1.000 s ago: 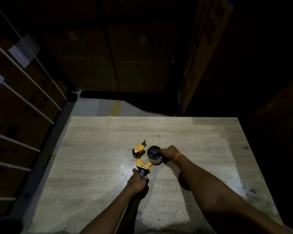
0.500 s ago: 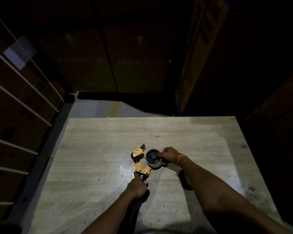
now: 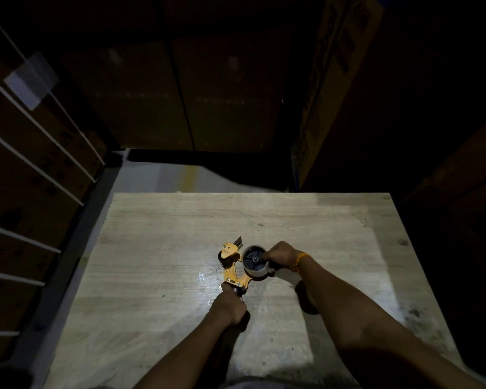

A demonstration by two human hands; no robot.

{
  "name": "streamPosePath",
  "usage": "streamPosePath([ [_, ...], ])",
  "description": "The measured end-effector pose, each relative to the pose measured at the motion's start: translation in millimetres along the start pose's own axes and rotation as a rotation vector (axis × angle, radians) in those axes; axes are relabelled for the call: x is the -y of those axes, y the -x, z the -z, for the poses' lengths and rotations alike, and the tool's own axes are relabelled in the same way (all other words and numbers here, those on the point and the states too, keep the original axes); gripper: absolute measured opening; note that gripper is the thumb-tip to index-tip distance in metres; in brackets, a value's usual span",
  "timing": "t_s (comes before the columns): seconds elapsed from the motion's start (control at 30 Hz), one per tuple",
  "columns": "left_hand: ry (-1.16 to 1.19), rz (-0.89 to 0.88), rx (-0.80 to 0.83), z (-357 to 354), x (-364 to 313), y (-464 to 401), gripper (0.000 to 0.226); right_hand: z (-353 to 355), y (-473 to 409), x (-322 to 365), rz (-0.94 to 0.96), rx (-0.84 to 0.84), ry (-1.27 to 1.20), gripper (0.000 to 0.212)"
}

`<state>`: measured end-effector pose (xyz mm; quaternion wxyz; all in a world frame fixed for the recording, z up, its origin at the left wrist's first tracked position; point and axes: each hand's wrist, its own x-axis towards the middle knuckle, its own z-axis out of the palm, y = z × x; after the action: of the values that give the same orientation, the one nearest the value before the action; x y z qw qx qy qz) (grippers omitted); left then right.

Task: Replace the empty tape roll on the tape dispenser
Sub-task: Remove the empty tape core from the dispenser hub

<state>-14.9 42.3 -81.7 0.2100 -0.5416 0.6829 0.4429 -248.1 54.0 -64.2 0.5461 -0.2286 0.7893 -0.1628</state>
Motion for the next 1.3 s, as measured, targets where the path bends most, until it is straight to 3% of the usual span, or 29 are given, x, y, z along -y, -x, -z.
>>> streamPosePath([
  [0.2,0.009,0.014,0.016,2,-4,0,0.063,1,5,4,-0.07,0.036,0.039,0.036],
  [0.33,0.03,0.016,0.01,0,-5,1,0.061,-1,14,9,-0.082,-0.031,0.125,0.015],
  [0.47,0.063,0.029,0.009,0,-7,2,0.067,-7,13,16,-0.083,-0.119,0.287,0.032],
  [0.6,0.094,0.042,0.018,2,-9,3,0.077,-16,14,22,-0.084,-0.154,0.49,0.026],
  [0.77,0.092,0.026,0.001,2,-8,5,0.068,-19,20,26,-0.119,-0.218,0.544,0.042],
  [0.9,0.069,0.022,-0.021,-1,-10,8,0.063,-23,25,27,-0.144,-0.228,0.578,0.045],
  [1.13,0.067,0.033,-0.012,-6,-13,8,0.064,-27,32,25,-0.2,-0.289,0.427,0.046],
  [1.3,0.068,0.026,0.017,-7,-14,9,0.055,-31,37,26,-0.212,-0.289,0.489,0.047],
])
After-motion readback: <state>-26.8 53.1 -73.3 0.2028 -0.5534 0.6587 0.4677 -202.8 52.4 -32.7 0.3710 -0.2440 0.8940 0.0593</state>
